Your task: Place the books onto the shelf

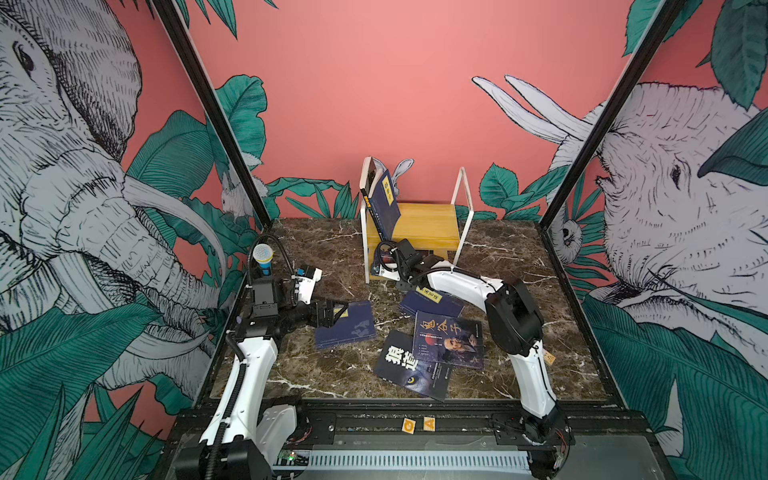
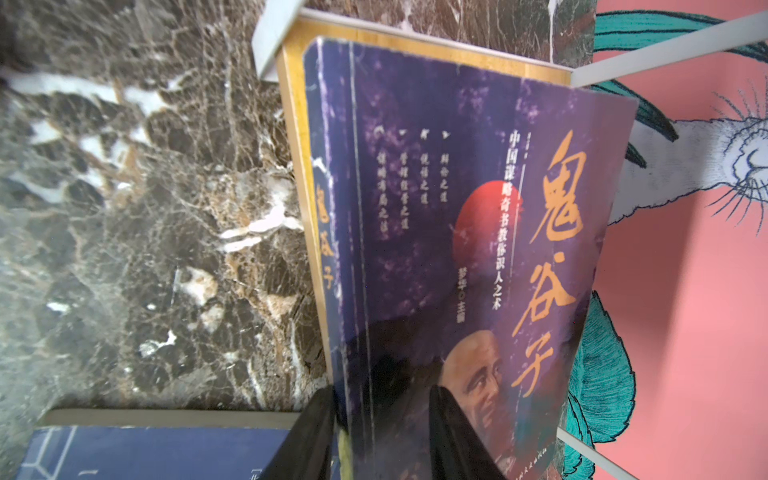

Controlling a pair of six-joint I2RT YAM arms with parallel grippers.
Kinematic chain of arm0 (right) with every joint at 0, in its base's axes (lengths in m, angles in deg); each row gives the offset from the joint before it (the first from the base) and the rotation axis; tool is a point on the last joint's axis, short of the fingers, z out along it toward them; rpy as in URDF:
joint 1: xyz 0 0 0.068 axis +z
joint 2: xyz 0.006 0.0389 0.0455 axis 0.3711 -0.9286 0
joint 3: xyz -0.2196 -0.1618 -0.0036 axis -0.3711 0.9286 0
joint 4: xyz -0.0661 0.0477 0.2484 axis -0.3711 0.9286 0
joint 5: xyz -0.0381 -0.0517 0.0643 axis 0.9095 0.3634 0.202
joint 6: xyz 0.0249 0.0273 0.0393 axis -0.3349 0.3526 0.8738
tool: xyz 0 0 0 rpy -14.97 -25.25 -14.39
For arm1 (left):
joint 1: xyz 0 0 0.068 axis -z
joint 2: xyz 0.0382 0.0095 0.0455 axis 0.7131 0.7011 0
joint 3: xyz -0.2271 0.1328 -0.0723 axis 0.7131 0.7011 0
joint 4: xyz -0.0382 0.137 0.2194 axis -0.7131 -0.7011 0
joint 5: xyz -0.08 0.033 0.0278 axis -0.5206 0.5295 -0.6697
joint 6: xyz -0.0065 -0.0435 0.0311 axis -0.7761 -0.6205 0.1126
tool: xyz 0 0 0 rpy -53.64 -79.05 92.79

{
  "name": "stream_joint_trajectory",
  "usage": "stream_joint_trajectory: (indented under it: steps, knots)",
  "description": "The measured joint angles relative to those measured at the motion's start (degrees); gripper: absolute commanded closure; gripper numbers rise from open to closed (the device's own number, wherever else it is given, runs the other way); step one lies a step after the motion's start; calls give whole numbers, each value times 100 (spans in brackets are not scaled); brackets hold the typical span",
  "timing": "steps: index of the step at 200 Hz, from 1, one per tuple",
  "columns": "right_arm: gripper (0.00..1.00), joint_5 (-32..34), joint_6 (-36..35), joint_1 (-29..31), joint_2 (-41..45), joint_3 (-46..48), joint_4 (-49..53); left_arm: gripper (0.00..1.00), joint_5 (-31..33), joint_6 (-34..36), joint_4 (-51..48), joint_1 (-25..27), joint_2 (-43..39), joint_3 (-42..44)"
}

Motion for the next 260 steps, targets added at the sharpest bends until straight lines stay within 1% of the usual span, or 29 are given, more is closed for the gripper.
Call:
stream_joint_trajectory:
  steps: [54,91,109,128,162,203,249,260]
  knots:
    - [59,94,-101,-2,0,0,-28,1,0,0,0,-2,0,0]
    - [45,111,-111,-4,2,0,-20,1,-4,0,0,-4,0,0]
    - [43,83,-122,-9,13,11,-7,1,-4,0,0,-4,-2,0]
    - [45,76,-109,-11,59,44,33,1,-7,-2,0,-4,-13,0]
    - [53,74,-116,-31,179,101,79,1,-9,-13,2,-4,-33,0]
    - [58,85,-118,-68,197,101,142,1,-13,-20,0,-4,-55,0]
    - [59,96,-116,-72,197,98,144,1,-17,-20,0,-7,-55,0]
    - [61,98,-118,-74,197,98,142,1,-20,-20,0,-7,-55,0]
